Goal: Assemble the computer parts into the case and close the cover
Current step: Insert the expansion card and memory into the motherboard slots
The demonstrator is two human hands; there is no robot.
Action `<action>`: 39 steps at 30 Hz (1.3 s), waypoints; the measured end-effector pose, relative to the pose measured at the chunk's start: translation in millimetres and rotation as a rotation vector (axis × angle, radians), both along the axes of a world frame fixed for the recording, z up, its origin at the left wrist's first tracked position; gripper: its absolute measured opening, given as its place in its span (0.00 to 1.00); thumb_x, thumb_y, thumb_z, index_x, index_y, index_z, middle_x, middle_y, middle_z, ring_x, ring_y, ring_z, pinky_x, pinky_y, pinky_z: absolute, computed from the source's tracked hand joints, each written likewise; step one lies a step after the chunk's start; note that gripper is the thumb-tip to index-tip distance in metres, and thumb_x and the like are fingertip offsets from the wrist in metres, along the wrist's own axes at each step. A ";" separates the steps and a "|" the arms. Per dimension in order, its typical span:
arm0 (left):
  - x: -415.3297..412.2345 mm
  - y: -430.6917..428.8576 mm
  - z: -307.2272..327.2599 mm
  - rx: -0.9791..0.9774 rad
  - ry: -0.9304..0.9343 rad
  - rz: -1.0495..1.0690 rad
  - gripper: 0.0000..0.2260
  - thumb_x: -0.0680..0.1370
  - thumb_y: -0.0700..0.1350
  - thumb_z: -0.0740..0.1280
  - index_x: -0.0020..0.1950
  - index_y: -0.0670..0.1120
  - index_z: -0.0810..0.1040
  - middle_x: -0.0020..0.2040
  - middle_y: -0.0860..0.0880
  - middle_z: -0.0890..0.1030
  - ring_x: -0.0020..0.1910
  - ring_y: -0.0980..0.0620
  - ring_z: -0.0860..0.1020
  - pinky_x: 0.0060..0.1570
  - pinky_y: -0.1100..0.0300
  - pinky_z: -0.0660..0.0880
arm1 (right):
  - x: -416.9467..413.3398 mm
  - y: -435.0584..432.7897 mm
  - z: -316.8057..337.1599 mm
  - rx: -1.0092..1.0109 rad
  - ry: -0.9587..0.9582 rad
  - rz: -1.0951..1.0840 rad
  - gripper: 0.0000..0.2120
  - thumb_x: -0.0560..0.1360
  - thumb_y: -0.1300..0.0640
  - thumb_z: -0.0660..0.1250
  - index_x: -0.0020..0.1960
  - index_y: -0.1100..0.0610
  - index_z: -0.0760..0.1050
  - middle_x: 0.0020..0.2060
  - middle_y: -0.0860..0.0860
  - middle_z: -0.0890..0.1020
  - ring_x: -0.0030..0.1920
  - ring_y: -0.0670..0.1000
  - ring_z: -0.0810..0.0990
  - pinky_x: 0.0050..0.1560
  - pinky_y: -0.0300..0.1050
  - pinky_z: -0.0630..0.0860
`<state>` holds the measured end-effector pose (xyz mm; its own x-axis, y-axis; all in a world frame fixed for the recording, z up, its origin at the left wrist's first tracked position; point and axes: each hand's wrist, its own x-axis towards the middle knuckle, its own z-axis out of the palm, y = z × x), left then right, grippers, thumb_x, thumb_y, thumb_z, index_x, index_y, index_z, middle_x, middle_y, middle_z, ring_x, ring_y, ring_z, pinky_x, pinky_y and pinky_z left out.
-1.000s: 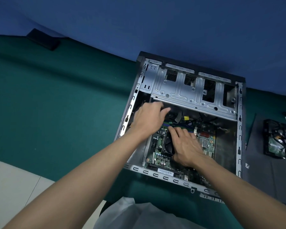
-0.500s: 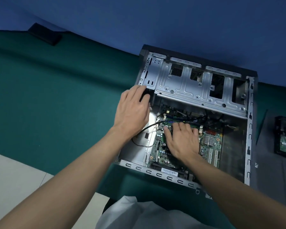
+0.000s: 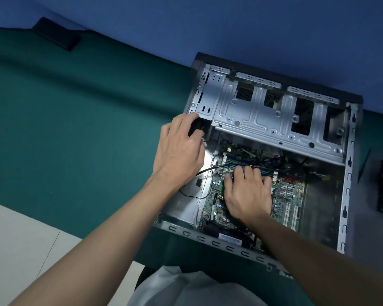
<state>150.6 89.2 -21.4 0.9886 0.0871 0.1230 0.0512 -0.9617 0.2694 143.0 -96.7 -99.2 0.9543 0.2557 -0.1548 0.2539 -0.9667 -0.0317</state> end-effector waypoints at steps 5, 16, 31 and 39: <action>-3.2 -1.2 0.9 -0.013 -0.005 -0.001 0.06 0.75 0.42 0.65 0.44 0.42 0.81 0.66 0.45 0.74 0.66 0.47 0.67 0.56 0.55 0.60 | 2.0 -2.2 -1.7 -0.003 0.010 0.015 0.17 0.79 0.44 0.44 0.46 0.51 0.66 0.41 0.48 0.70 0.42 0.50 0.64 0.48 0.53 0.65; -20.1 -24.2 -2.0 0.284 0.204 -0.317 0.14 0.74 0.47 0.67 0.58 0.44 0.79 0.52 0.46 0.82 0.54 0.47 0.77 0.59 0.52 0.66 | 3.7 -11.7 17.6 0.370 0.165 -0.051 0.25 0.80 0.38 0.47 0.60 0.55 0.71 0.53 0.51 0.75 0.52 0.46 0.66 0.57 0.47 0.64; -29.6 -60.1 5.6 -0.117 0.024 -0.464 0.10 0.80 0.51 0.65 0.44 0.46 0.77 0.31 0.52 0.76 0.29 0.49 0.75 0.37 0.56 0.76 | 15.6 -16.2 96.3 1.540 0.449 -0.913 0.07 0.81 0.54 0.59 0.54 0.57 0.71 0.37 0.55 0.82 0.36 0.52 0.81 0.36 0.46 0.78; -24.3 -68.8 3.1 -0.119 0.420 -0.526 0.26 0.79 0.64 0.51 0.56 0.47 0.78 0.53 0.49 0.80 0.55 0.52 0.76 0.61 0.54 0.72 | 23.0 -86.5 112.0 0.440 0.313 -0.354 0.07 0.80 0.61 0.55 0.48 0.59 0.71 0.37 0.53 0.82 0.34 0.54 0.77 0.39 0.48 0.72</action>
<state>126.3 20.4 -18.3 0.8648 -0.4290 -0.2610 -0.2916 -0.8521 0.4346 166.0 -183.1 12.7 0.9192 0.0364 -0.3922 -0.1638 -0.8702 -0.4647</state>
